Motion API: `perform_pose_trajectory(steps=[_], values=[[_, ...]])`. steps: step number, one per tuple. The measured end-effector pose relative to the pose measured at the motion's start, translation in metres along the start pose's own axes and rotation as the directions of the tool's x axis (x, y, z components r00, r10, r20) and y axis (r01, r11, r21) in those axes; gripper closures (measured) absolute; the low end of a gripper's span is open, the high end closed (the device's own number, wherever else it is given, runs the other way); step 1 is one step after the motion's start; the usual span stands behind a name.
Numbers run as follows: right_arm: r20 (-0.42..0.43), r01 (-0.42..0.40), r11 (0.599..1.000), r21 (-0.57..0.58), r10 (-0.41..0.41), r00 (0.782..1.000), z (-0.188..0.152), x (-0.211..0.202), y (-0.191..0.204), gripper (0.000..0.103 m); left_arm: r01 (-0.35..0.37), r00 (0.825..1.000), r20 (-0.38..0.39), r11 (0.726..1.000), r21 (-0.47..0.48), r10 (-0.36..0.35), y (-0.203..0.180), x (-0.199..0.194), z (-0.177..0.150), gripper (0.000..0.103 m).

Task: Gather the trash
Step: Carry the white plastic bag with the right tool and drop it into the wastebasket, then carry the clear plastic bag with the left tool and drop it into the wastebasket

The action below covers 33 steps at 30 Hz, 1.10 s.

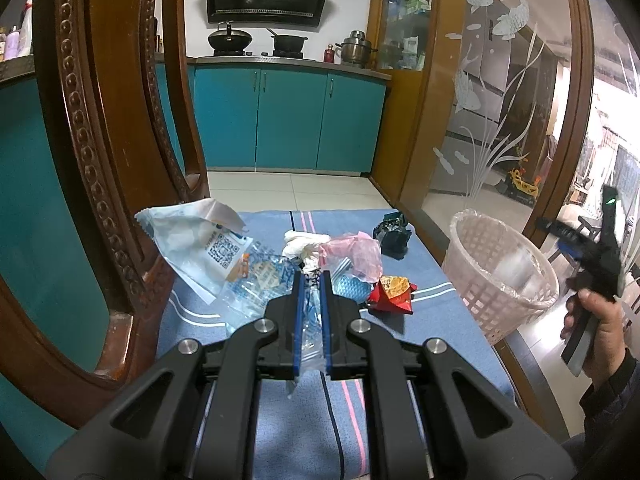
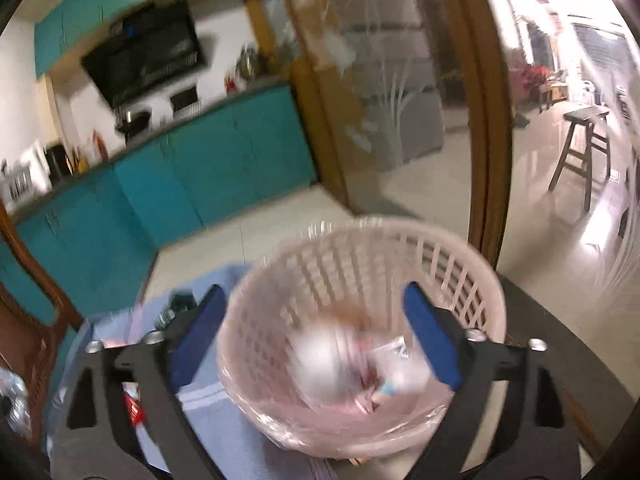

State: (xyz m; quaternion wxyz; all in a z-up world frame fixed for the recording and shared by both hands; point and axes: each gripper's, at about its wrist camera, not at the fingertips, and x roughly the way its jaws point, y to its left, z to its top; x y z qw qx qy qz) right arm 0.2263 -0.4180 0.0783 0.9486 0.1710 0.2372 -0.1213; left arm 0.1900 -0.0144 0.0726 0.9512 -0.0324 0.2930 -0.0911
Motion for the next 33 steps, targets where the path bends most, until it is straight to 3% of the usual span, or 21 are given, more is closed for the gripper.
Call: perform_pose_trajectory(steps=[2,6,12,16,19,23,26,28,33], values=[[0.076,-0.037,0.998,0.049,0.033,0.997,0.008,-0.024,-0.005,0.008,0.0,1.0,-0.001,1.0,0.007,0.0,-0.001,0.0,-0.001,0.094],[0.241,-0.113,0.983,0.144,0.076,0.968,0.011,-0.076,-0.016,0.003,0.002,1.0,-0.006,1.0,0.025,-0.001,-0.004,0.002,-0.003,0.094],[0.368,-0.157,0.973,0.169,0.086,0.926,0.012,-0.108,-0.021,0.003,0.034,0.999,0.005,0.996,0.077,-0.035,-0.025,0.006,-0.006,0.094],[0.374,-0.148,0.97,0.195,0.066,0.925,0.011,-0.102,-0.029,0.003,0.101,0.995,0.003,0.992,0.081,-0.102,-0.058,0.015,0.007,0.094],[0.387,-0.131,0.961,0.245,0.026,0.922,0.011,-0.101,-0.044,0.003,0.171,0.985,0.006,0.977,0.128,-0.173,-0.108,0.027,0.024,0.094],[0.408,-0.121,0.937,0.328,-0.025,0.913,0.01,-0.107,-0.068,0.003,0.315,0.947,0.013,0.932,0.178,-0.322,-0.186,0.056,0.052,0.094],[0.427,-0.112,0.926,0.361,-0.057,0.903,0.01,-0.111,-0.081,0.003,0.387,0.919,-0.006,0.9,0.2,-0.394,-0.232,0.079,0.064,0.094],[0.429,-0.109,0.925,0.365,-0.064,0.901,0.009,-0.11,-0.085,0.003,0.4,0.914,-0.017,0.894,0.2,-0.405,-0.248,0.096,0.066,0.094],[0.414,-0.109,0.924,0.366,-0.057,0.908,0.01,-0.106,-0.087,0.003,0.44,0.897,-0.088,0.893,0.094,-0.432,-0.262,0.137,0.07,0.088]])
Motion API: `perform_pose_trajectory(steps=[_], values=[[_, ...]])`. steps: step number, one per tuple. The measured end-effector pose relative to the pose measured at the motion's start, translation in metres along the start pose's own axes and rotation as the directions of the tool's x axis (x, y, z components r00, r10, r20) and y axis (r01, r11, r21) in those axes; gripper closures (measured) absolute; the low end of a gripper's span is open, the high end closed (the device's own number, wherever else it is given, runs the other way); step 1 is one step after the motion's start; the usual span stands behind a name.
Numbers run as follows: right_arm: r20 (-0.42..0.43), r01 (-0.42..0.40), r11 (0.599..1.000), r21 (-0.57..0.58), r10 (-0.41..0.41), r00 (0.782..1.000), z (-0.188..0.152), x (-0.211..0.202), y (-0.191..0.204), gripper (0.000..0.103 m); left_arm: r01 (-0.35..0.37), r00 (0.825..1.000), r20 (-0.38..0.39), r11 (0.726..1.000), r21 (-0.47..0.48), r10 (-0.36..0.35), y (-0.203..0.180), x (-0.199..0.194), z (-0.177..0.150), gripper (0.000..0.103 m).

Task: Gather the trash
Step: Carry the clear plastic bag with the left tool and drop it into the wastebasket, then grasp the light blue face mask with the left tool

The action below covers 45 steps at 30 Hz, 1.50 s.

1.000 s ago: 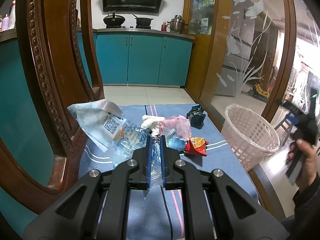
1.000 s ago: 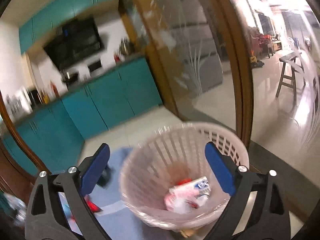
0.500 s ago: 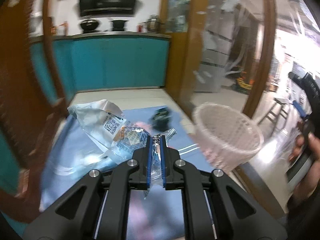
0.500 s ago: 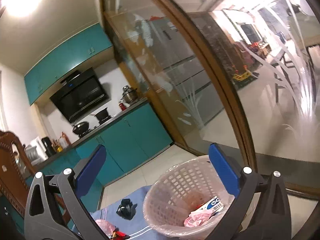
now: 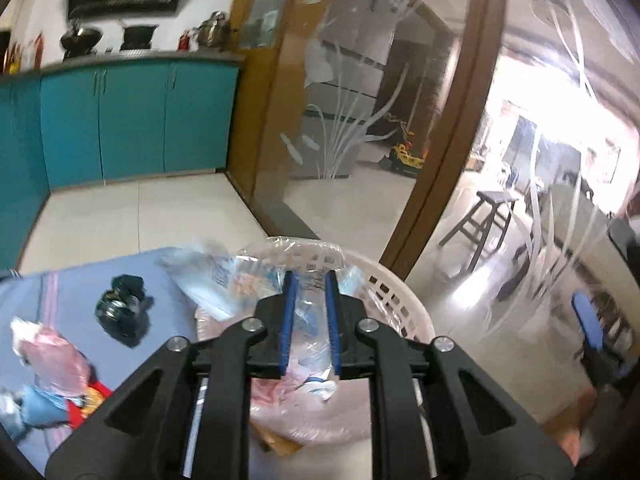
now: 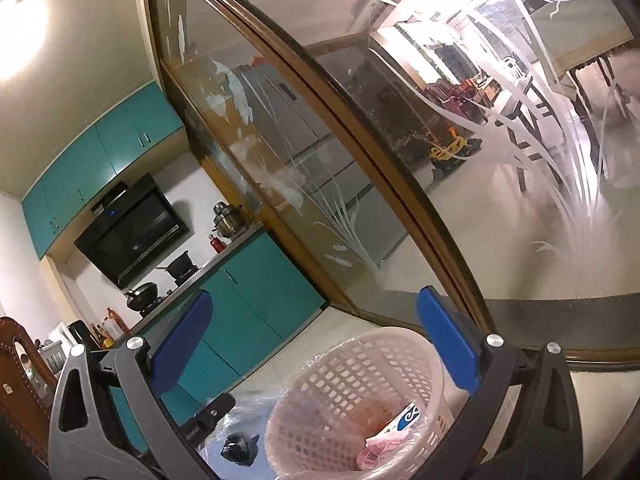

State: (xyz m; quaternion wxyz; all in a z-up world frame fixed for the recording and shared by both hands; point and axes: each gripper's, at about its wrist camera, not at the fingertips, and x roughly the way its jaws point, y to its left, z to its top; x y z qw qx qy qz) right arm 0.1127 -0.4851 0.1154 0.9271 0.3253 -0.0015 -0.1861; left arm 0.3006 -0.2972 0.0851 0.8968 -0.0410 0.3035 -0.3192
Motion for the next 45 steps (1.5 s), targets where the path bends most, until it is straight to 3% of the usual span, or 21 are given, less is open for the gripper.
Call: perform_pose_trajectory(steps=[1,2,3,4,5,9,11,15,17,19,20,22,24,26,27,28,29,30,34,45], values=[[-0.005,-0.001,1.0,0.002,0.001,1.0,0.002,0.0,-0.001,0.003,0.014,1.0,-0.003,1.0,-0.006,-0.014,0.0,0.002,0.001,0.084],[-0.012,-0.004,1.0,0.001,0.004,1.0,0.001,0.001,-0.001,0.003,0.019,1.0,-0.005,1.0,-0.004,-0.019,-0.001,0.003,0.003,0.068],[-0.019,-0.006,1.0,-0.003,0.006,1.0,0.001,0.002,0.002,0.003,0.014,1.0,0.003,1.0,-0.001,-0.014,-0.003,0.002,0.004,0.031],[-0.022,-0.009,1.0,-0.009,0.009,1.0,0.0,0.003,0.003,0.003,-0.003,1.0,0.024,1.0,-0.001,0.003,-0.003,-0.002,0.004,0.014],[-0.025,-0.014,1.0,-0.016,0.014,1.0,-0.001,0.003,0.005,0.003,-0.029,0.995,0.093,1.0,-0.002,0.029,0.002,-0.019,0.004,0.005],[-0.039,-0.032,0.999,-0.044,0.03,0.999,-0.004,0.004,0.015,0.003,-0.06,0.986,0.157,0.998,0.014,0.057,0.017,-0.071,0.002,0.004],[-0.058,-0.044,0.997,-0.059,0.04,0.998,-0.006,0.005,0.021,0.003,-0.095,0.972,0.219,0.995,0.037,0.084,0.028,-0.113,-0.004,0.004],[-0.125,-0.089,0.99,-0.108,0.075,0.989,-0.021,0.005,0.04,0.003,-0.29,0.916,0.3,0.956,0.044,0.264,0.058,-0.194,-0.024,0.003],[-0.174,-0.124,0.982,-0.143,0.099,0.98,-0.031,0.006,0.054,0.003,-0.396,0.877,0.295,0.918,-0.003,0.379,0.083,-0.23,-0.043,0.003],[-0.248,-0.174,0.966,-0.19,0.124,0.961,-0.045,0.006,0.072,0.003,-0.455,0.853,0.26,0.889,-0.052,0.452,0.105,-0.246,-0.057,0.003],[-0.296,-0.198,0.955,-0.219,0.128,0.946,-0.054,0.007,0.081,0.003,-0.472,0.845,0.246,0.879,-0.07,0.474,0.114,-0.252,-0.066,0.003],[-0.439,-0.275,0.92,-0.281,0.132,0.889,-0.083,0.009,0.106,0.003,-0.531,0.816,0.209,0.842,-0.099,0.539,0.133,-0.258,-0.087,0.003],[-0.607,-0.378,0.876,-0.3,0.131,0.784,-0.12,0.008,0.128,0.003,-0.598,0.773,0.165,0.791,-0.134,0.612,0.155,-0.258,-0.113,0.003],[-0.706,-0.439,0.845,-0.305,0.109,0.7,-0.152,0.003,0.142,0.003,-0.653,0.747,0.037,0.742,-0.15,0.664,0.18,-0.241,-0.135,0.003],[-0.727,-0.454,0.836,-0.31,0.1,0.68,-0.164,-0.002,0.146,0.003,-0.66,0.747,-0.036,0.735,-0.155,0.663,0.191,-0.234,-0.137,0.003],[-0.731,-0.463,0.829,-0.313,0.101,0.675,-0.17,-0.007,0.15,0.003,-0.647,0.762,-0.087,0.744,-0.166,0.642,0.199,-0.229,-0.139,0.003],[-0.731,-0.473,0.821,-0.32,0.104,0.675,-0.174,-0.011,0.154,0.003,-0.599,0.801,-0.131,0.778,-0.191,0.585,0.208,-0.225,-0.141,0.004],[-0.728,-0.484,0.809,-0.332,0.106,0.677,-0.178,-0.015,0.16,0.003,-0.587,0.809,-0.136,0.784,-0.199,0.572,0.208,-0.226,-0.141,0.004],[-0.692,-0.475,0.804,-0.359,0.113,0.714,-0.176,-0.019,0.166,0.003,-0.588,0.808,-0.096,0.787,-0.186,0.581,0.2,-0.233,-0.139,0.004],[-0.703,-0.465,0.804,-0.37,0.085,0.706,-0.177,-0.011,0.161,0.003,-0.563,0.826,-0.103,0.807,-0.179,0.554,0.191,-0.23,-0.135,0.004]])
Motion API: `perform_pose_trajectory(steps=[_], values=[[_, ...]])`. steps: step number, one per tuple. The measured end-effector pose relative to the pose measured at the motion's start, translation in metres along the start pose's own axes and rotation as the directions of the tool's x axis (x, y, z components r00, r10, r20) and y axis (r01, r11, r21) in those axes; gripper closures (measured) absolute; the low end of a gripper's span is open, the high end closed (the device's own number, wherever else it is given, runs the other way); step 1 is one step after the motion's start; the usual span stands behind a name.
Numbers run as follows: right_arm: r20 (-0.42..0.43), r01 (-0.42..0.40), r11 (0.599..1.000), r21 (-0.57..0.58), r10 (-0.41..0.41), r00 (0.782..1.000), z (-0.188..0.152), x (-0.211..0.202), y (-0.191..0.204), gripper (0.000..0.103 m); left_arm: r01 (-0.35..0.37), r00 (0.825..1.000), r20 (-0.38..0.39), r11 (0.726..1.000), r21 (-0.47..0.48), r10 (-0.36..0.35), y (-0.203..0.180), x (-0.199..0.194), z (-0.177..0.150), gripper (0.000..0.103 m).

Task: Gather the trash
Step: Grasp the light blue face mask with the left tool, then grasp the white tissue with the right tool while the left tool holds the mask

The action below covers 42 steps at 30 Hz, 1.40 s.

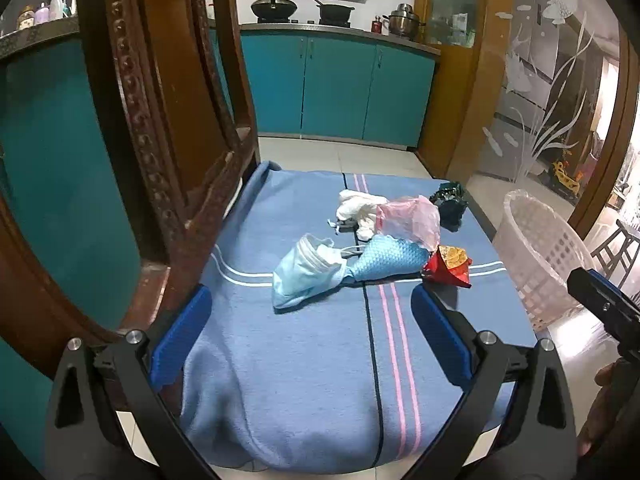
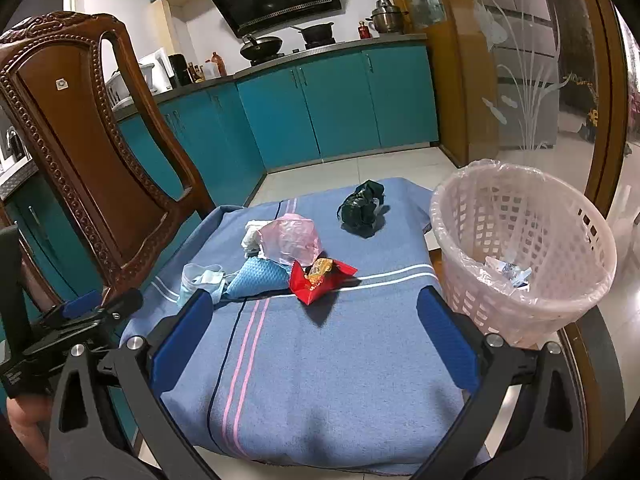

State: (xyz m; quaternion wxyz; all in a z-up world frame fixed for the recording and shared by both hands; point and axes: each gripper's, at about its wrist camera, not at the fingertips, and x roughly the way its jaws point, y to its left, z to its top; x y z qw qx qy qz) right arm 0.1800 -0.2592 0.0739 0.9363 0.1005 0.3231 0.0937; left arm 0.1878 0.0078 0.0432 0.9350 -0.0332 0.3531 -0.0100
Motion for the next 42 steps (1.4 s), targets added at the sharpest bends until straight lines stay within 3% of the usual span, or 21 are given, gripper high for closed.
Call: perform_pose_trajectory(steps=[5,8,11,13,14,15,19,20,22,25,28,30,34,39,40,41,42], values=[[-0.002,-0.003,1.0,0.005,0.003,1.0,0.0,0.0,-0.002,0.003,-0.008,1.0,0.0,1.0,0.025,0.008,-0.008,0.022,0.008,0.004],[-0.007,-0.008,1.0,0.002,0.008,1.0,-0.001,0.002,-0.001,0.003,-0.002,1.0,-0.02,0.998,0.063,0.003,-0.012,0.056,0.02,0.004],[-0.014,-0.009,1.0,-0.016,0.009,1.0,-0.002,0.004,0.003,0.003,-0.02,0.997,-0.069,0.999,0.036,0.023,-0.006,0.093,0.025,0.004],[-0.014,-0.016,0.999,-0.027,0.016,1.0,-0.003,0.005,0.006,0.003,0.03,0.99,-0.137,1.0,-0.005,-0.03,0.001,0.122,0.024,0.022],[-0.011,-0.018,0.999,-0.036,0.018,1.0,-0.003,0.005,0.008,0.003,0.062,0.98,-0.188,0.998,-0.007,-0.063,0.002,0.134,0.022,0.075],[-0.009,-0.019,0.999,-0.046,0.019,1.0,-0.004,0.006,0.01,0.003,0.069,0.968,-0.243,0.998,0.003,-0.066,0.002,0.146,0.018,0.097],[-0.012,-0.026,0.996,-0.087,0.025,1.0,-0.004,0.012,0.018,0.003,0.066,0.982,-0.176,0.998,-0.024,-0.069,0.004,0.116,0.026,0.098],[-0.007,-0.026,0.995,-0.097,0.025,1.0,-0.003,0.014,0.02,0.003,0.076,0.992,-0.095,0.996,-0.038,-0.079,0.006,0.089,0.035,0.098],[0.002,-0.03,0.993,-0.115,0.03,1.0,0.001,0.018,0.026,0.003,0.064,0.997,0.055,0.997,-0.03,-0.062,0.01,0.038,0.047,0.098],[-0.023,-0.042,0.985,-0.167,0.038,0.999,0.012,0.036,0.045,0.003,0.037,0.961,0.275,0.999,-0.012,-0.032,0.018,-0.037,0.051,0.098],[-0.055,-0.032,0.97,-0.242,0.019,0.998,0.028,0.064,0.073,0.003,0.007,0.921,0.39,1.0,0.008,-0.01,0.019,-0.07,0.048,0.098],[-0.11,-0.03,0.954,-0.299,-0.003,0.994,0.046,0.097,0.096,0.003,-0.018,0.907,0.421,0.999,0.027,0.005,0.018,-0.078,0.045,0.098],[-0.253,-0.026,0.932,-0.361,-0.071,0.965,0.071,0.177,0.129,0.003,0.009,0.92,0.391,1.0,0.013,-0.013,0.023,-0.074,0.044,0.098],[-0.425,-0.039,0.907,-0.419,-0.159,0.891,0.074,0.273,0.15,0.003,0.034,0.924,0.382,0.999,-0.006,-0.029,0.033,-0.071,0.047,0.098],[-0.449,-0.035,0.903,-0.429,-0.18,0.875,0.07,0.286,0.15,0.01,0.037,0.924,0.382,0.999,-0.009,-0.031,0.035,-0.071,0.049,0.098],[-0.492,-0.029,0.899,-0.438,-0.213,0.844,0.066,0.302,0.149,0.045,0.043,0.924,0.381,0.999,-0.019,-0.032,0.037,-0.07,0.05,0.098],[-0.52,-0.005,0.895,-0.446,-0.254,0.816,0.063,0.312,0.146,0.071,0.049,0.926,0.376,0.998,-0.028,-0.035,0.041,-0.068,0.052,0.098]])
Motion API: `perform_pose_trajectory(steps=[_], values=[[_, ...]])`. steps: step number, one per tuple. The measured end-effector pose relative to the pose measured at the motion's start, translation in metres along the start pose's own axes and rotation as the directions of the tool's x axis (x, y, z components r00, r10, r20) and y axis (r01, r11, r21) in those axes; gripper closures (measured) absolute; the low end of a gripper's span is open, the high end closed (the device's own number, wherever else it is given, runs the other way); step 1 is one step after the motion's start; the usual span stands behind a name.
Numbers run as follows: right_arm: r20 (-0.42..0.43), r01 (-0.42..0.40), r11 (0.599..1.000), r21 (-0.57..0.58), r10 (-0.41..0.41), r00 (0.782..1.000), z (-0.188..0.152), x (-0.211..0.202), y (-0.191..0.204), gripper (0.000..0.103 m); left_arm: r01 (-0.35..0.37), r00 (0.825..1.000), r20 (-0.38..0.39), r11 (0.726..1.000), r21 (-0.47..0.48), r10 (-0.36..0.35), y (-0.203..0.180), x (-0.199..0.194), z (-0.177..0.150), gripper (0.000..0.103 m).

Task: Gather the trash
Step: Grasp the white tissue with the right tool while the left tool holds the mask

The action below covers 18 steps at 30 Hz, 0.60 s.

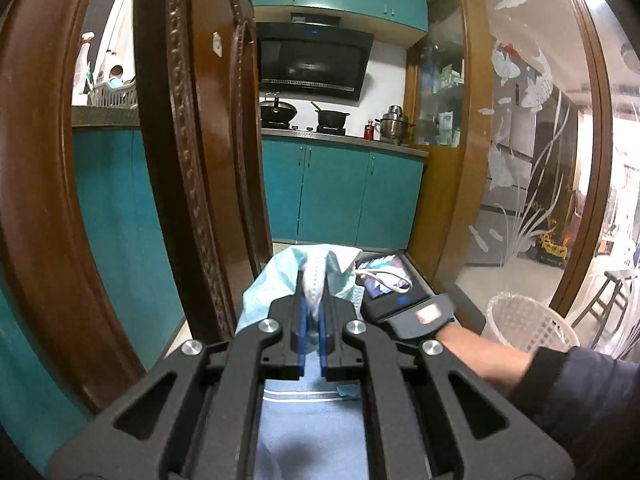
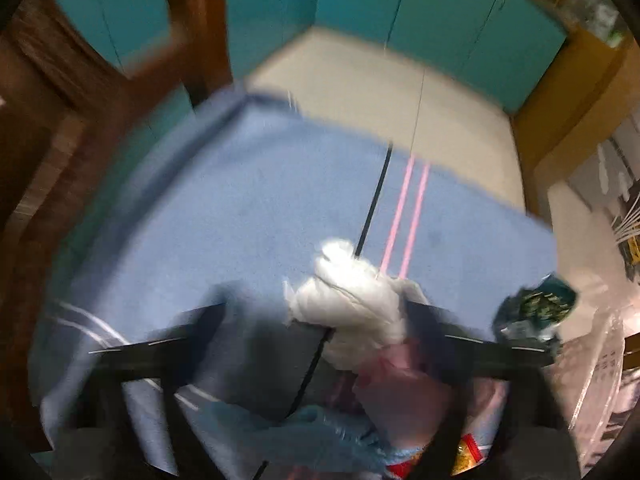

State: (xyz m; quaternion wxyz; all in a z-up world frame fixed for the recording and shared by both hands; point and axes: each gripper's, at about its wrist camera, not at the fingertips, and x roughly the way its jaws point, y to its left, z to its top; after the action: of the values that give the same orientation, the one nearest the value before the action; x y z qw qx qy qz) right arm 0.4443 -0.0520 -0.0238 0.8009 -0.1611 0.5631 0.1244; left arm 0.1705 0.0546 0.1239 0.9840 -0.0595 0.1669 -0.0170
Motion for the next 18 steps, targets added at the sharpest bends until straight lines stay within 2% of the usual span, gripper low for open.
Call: perform_pose_trajectory(steps=[1,2,3,4,5,6,7,10,12,15,18], values=[[0.021,0.002,1.0,0.018,-0.002,1.0,-0.001,-0.004,-0.004,0.076,0.006,1.0,-0.008,1.0,-0.014,-0.006,0.003,0.003,0.001,0.098],[0.054,-0.032,0.999,0.043,0.03,0.998,-0.002,-0.015,-0.009,0.081,0.01,1.0,-0.013,1.0,-0.027,-0.01,0.006,0.004,0.001,0.098],[0.09,-0.065,0.996,0.06,0.059,0.994,-0.005,-0.027,-0.014,0.081,0.011,1.0,-0.017,0.999,-0.036,-0.012,0.009,0.004,0.001,0.098],[0.187,-0.101,0.991,0.083,0.084,0.979,-0.011,-0.056,-0.022,0.081,0.014,1.0,-0.023,0.999,-0.047,-0.015,0.011,0.005,0.001,0.098],[0.268,-0.14,0.986,0.088,0.112,0.957,-0.02,-0.081,-0.028,0.081,0.016,0.999,-0.028,0.998,-0.055,-0.018,0.013,0.006,0.001,0.098],[0.37,-0.204,0.975,0.086,0.159,0.915,-0.036,-0.118,-0.037,0.081,0.019,0.999,-0.033,0.998,-0.06,-0.021,0.013,0.007,0.002,0.097],[0.425,-0.236,0.968,0.086,0.179,0.887,-0.049,-0.141,-0.044,0.081,0.025,0.999,-0.042,0.998,-0.064,-0.028,0.012,0.01,0.001,0.097],[0.564,-0.295,0.952,0.08,0.2,0.801,-0.105,-0.207,-0.063,0.081,0.041,0.997,-0.068,0.997,-0.064,-0.046,0.008,0.015,-0.002,0.097],[0.626,-0.309,0.946,0.093,0.186,0.758,-0.151,-0.237,-0.077,0.081,0.046,0.995,-0.086,0.997,-0.062,-0.051,0.002,0.019,-0.005,0.097],[0.667,-0.361,0.922,0.137,0.183,0.722,-0.202,-0.25,-0.097,0.081,0.062,0.989,-0.128,0.996,-0.059,-0.07,-0.006,0.027,-0.011,0.097],[0.681,-0.378,0.91,0.172,0.167,0.713,-0.239,-0.236,-0.105,0.081,0.074,0.982,-0.172,0.997,-0.037,-0.079,-0.02,0.035,-0.02,0.097]])
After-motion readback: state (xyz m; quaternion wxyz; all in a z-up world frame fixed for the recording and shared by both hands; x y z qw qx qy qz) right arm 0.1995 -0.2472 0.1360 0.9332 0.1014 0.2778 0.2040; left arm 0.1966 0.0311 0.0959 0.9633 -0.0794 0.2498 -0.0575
